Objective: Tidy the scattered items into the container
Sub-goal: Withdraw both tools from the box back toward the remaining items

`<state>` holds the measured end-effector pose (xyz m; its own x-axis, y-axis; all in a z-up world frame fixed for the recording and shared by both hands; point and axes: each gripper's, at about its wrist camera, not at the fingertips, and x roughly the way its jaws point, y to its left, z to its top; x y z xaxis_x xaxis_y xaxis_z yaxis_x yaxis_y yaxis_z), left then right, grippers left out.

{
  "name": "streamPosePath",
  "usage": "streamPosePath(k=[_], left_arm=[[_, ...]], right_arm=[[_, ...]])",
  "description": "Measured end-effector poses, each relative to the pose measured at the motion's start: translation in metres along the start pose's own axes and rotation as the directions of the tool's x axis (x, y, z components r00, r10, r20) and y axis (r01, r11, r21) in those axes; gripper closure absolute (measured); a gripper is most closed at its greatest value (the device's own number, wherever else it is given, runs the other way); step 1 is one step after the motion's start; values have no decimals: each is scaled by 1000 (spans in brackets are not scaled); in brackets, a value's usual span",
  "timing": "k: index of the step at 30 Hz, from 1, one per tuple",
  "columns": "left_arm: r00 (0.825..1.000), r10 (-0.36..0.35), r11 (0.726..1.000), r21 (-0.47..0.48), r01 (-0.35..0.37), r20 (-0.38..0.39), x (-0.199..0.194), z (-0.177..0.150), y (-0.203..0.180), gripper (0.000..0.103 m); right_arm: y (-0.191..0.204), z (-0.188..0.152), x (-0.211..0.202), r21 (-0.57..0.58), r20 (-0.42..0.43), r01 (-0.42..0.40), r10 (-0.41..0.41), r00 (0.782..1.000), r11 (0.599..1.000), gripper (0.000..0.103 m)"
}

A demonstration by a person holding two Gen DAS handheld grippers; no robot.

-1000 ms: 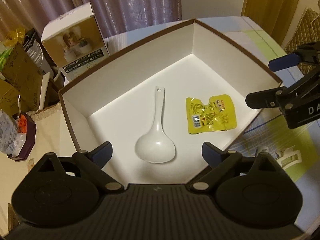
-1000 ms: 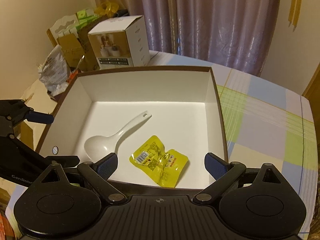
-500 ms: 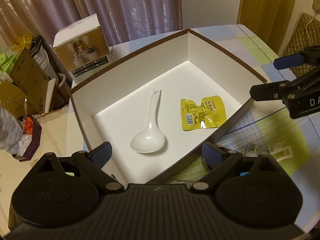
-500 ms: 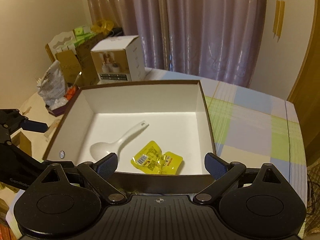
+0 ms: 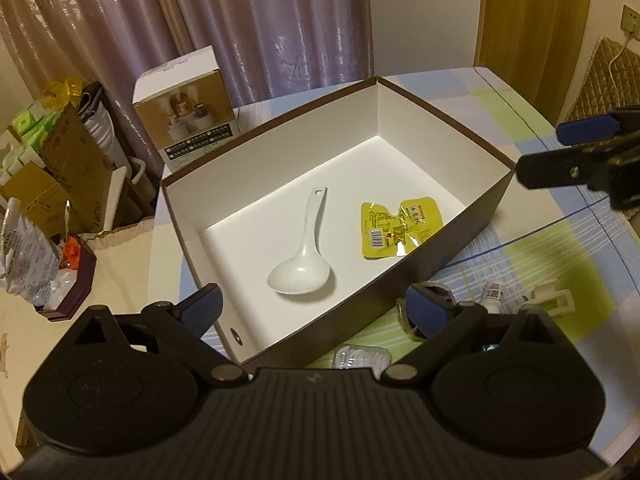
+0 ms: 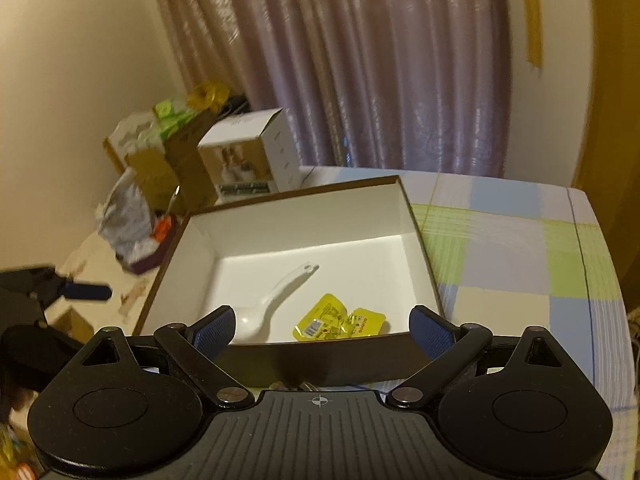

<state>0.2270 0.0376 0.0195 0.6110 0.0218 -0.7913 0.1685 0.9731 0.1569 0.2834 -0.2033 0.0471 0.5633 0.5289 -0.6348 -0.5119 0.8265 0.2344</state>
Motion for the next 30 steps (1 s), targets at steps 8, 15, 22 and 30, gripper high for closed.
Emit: streamPosePath(k=[8,15,22,30], left_arm=[[999,5,1000,-14,-5,42,-9,-16,-2,4],[997,-44,999,26,43,59,-10,-41,-9,4],[997,-75,997,32,75,2,0,-78,-9,4],[989,-105,994,-50,101,-102,28,-109,-6,4]], right_arm=[[-2,-21,-16,-23,40,19,-18,999,1000,5],[-4,-54,-21,-112,22,70,-68,997,991,5],[-20,-96,-20,-56,-71,85,-88,994,995,5],[-40,-139,-14,37,-201,109,-99,975,993,5]])
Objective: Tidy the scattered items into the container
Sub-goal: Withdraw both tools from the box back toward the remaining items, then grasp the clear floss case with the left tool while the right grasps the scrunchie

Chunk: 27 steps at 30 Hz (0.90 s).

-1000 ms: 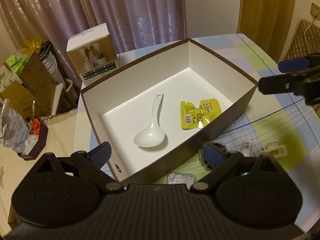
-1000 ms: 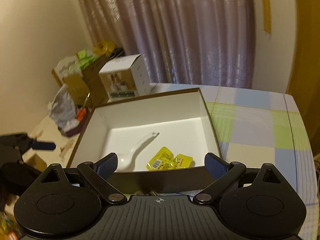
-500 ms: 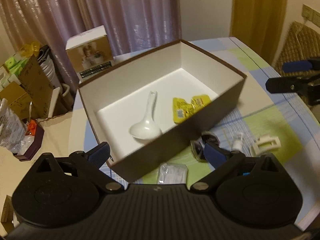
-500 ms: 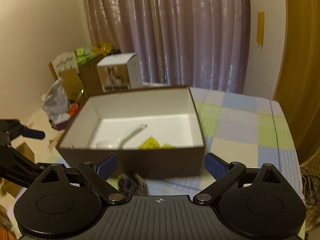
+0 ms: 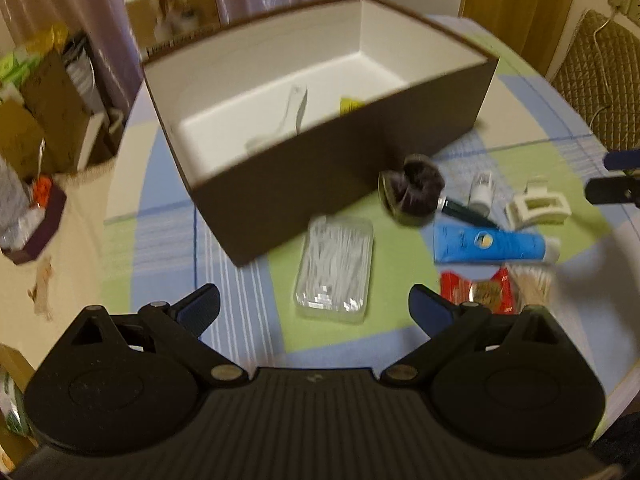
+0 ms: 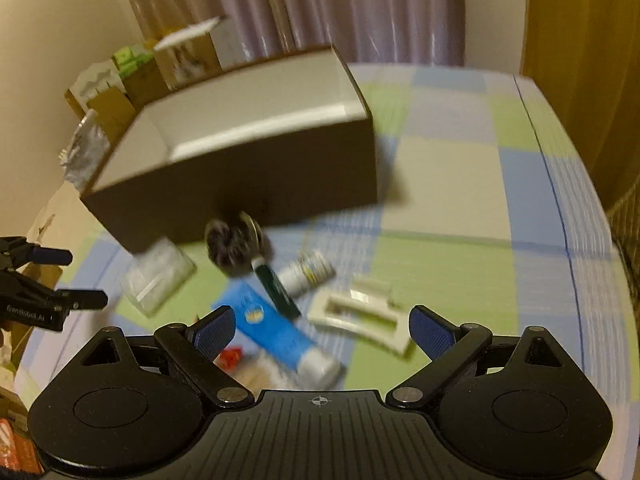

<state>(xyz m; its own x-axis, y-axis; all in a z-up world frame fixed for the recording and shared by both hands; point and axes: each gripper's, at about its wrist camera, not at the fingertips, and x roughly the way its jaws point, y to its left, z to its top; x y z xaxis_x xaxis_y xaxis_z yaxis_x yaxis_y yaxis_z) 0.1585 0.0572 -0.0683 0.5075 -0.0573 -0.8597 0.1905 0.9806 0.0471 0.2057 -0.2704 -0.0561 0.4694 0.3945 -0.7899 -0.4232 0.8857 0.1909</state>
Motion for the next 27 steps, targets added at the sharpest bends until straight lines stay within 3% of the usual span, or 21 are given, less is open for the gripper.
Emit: streamPosePath(k=[5,10,16,21,25,27], left_arm=[[1000,-22,1000,1,22,2,15,-2,-2,4],[999,-40,996,76,40,6,30,3,-12,5],[999,-43,989,141,46,-24,57,9,-17,23],[997,-55,983,174,63,-50,76,13,-17,25],[996,-63,980,183,75,-67,91,17,-16,44],[995,-79,982,165,88,-62,93,19,-14,46]], right_arm=[[-4,-5,6,14,-24,7,-7,1000,1000,5],[-8,-4,19,22,-38,8,-7,999,1000,5],[-16,-1,29,34,-56,12,-10,998,999,5],[-15,7,38,21,-69,9,-7,998,1000,5],[-6,18,47,2,-62,-18,18,998,1000,5],[1,23,51,-20,-58,-36,35,998,999,5]])
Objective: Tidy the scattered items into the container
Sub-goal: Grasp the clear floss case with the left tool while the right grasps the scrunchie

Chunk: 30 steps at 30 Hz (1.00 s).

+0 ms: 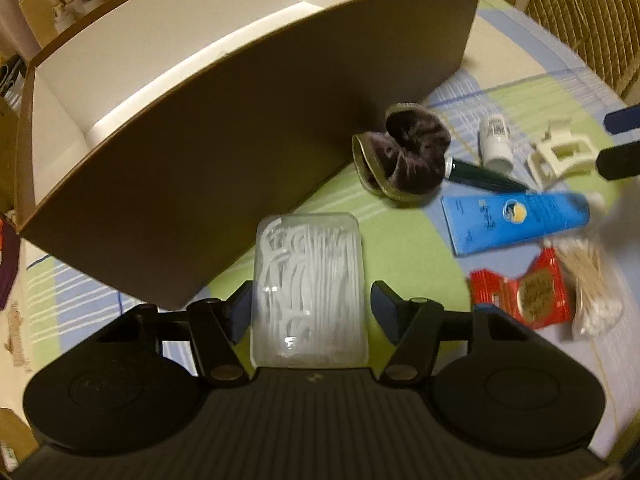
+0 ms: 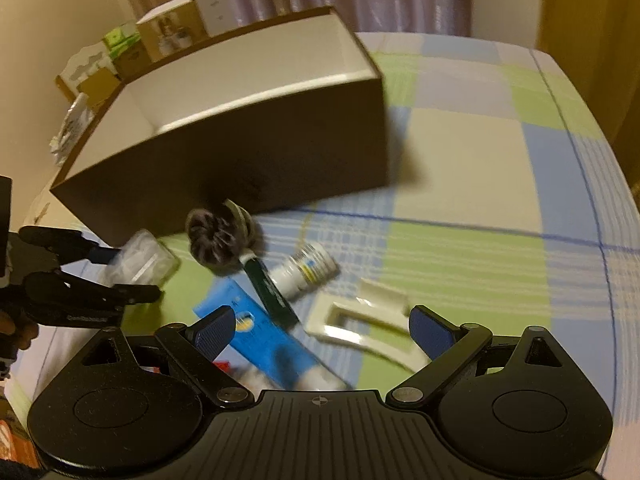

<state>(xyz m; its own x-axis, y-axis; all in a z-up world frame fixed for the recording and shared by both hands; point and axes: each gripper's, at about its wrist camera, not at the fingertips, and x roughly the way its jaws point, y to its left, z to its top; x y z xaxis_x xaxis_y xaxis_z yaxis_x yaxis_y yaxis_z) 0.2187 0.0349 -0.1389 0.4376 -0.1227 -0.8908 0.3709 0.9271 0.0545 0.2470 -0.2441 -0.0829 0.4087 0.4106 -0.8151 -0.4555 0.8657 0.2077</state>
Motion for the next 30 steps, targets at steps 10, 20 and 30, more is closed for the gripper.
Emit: streamPosePath(k=[10,20,30], left_arm=[[1000,11,998,-57,-11,-7,-13,-25,17,50],[998,52,986,-158,-56,-28,-24,-49,40,50],[999,51,981,-188,-52,-14,-24,-47,45,51]], right_arm=[[42,27,43,-164,9,-120,123,992,979,5],[81,40,110,-348,-31,-100,95,995,932,32],[74,39,88,-330,-22,-143,144,989,933,79]])
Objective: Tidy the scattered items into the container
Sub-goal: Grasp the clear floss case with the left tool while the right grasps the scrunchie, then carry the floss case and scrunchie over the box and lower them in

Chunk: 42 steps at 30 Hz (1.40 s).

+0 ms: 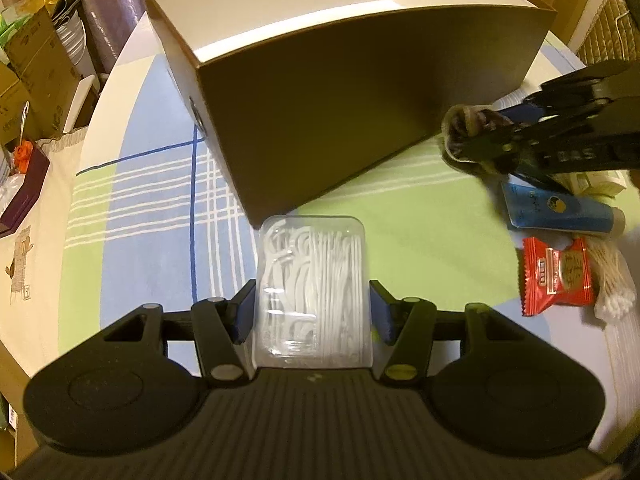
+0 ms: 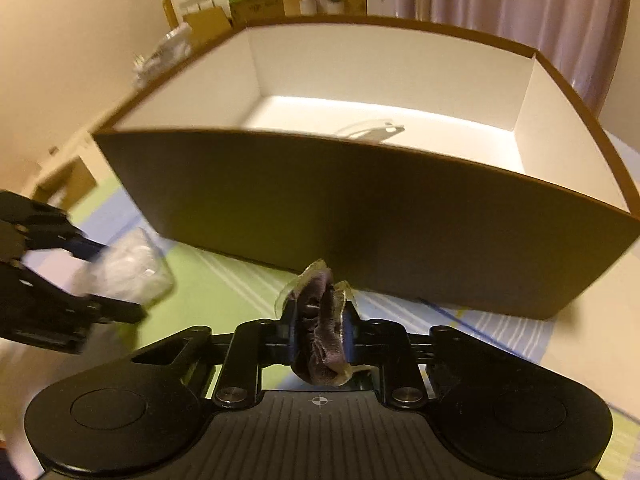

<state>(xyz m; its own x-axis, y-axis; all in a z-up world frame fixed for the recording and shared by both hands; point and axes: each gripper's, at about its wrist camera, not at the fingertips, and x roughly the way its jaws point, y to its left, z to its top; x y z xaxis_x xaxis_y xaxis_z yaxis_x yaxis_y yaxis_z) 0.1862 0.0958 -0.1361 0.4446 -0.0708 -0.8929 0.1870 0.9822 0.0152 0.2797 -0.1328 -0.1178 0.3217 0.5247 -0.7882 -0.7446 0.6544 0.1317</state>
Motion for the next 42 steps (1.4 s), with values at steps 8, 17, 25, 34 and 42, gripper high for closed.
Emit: streamPosePath(k=[8,17,25,34,42], left_arm=[[1000,-19,999,35,18,16,-20,-1,-14,51],[993,-22,998,56,15,118,-68,14,-18,51],[977,-23,993,120,-3,214,-104,45,-18,51],[959,-15,983,181,-38,283,-125,80,-2,51],[950,-23,973,224,-50,312,-123,127,10,51]], right_arm=[[-1,-5,-31,78,5,-47,46,999,996,79],[3,1,-63,49,-41,-2,4,999,999,79],[9,25,-94,-22,12,-2,2,1000,1000,79],[-11,75,-139,16,151,-36,34,988,999,79],[-36,129,-133,29,168,-34,29,985,999,79]])
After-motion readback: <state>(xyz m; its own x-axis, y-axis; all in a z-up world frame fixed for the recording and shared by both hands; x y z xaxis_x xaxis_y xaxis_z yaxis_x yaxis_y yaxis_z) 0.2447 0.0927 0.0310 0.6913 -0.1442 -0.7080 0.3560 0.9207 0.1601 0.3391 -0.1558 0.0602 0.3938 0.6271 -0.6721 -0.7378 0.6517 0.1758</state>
